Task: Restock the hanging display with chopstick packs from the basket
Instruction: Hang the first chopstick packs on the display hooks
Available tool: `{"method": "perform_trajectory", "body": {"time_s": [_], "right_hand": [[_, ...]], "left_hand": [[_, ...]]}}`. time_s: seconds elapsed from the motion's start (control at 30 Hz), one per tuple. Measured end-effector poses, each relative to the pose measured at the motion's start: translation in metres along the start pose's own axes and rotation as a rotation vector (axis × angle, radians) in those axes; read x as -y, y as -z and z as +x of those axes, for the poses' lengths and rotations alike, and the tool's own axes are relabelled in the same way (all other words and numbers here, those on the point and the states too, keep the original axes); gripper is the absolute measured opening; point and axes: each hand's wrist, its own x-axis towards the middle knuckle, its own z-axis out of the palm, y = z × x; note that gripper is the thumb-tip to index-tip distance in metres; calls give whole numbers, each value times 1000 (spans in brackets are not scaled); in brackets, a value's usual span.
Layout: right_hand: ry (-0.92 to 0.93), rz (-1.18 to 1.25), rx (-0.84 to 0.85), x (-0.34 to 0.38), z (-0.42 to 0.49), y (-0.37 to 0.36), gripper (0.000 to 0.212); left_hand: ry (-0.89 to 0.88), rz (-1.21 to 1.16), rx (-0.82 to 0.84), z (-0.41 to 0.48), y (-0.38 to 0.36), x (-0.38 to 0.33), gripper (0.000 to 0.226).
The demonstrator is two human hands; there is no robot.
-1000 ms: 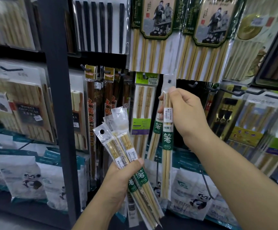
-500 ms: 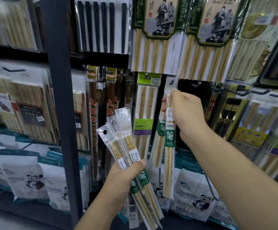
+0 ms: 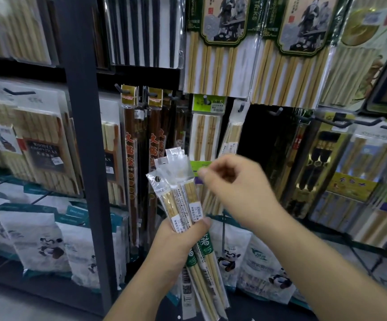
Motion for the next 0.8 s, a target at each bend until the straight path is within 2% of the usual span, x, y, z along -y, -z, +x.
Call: {"method": "perform_trajectory", "body": {"time_s": [0.07,0.17,0.23,0.33,0.47,0.57,0.63,0.8], "right_hand": [[-46,-9,160,-1,-6,-8,11],[-81,16,188,0,-5,-7,10],[-82,15,138,1,-3,-2,8],[-53,60,-31,7,5,11,7],[57,114,-236,21,22,30,12],[65,139,-299,28,32,36,15],[36,143,-306,30,35,37,16],[-48,162,-306,29,38,36,17]], "left_hand": [[-26,24,31,-1,-2,-1,17],[-23,-1,38,-2,-3,1,22],[-14,-27,21,-2,-3,1,24],[-17,-14,-40,2,2,4,35],[-15,-24,-37,4,4,4,27],[37,-90,-53,4,4,5,47],[67,-103,-39,4,3,4,51],[96,-141,-8,2,2,4,22]]}}
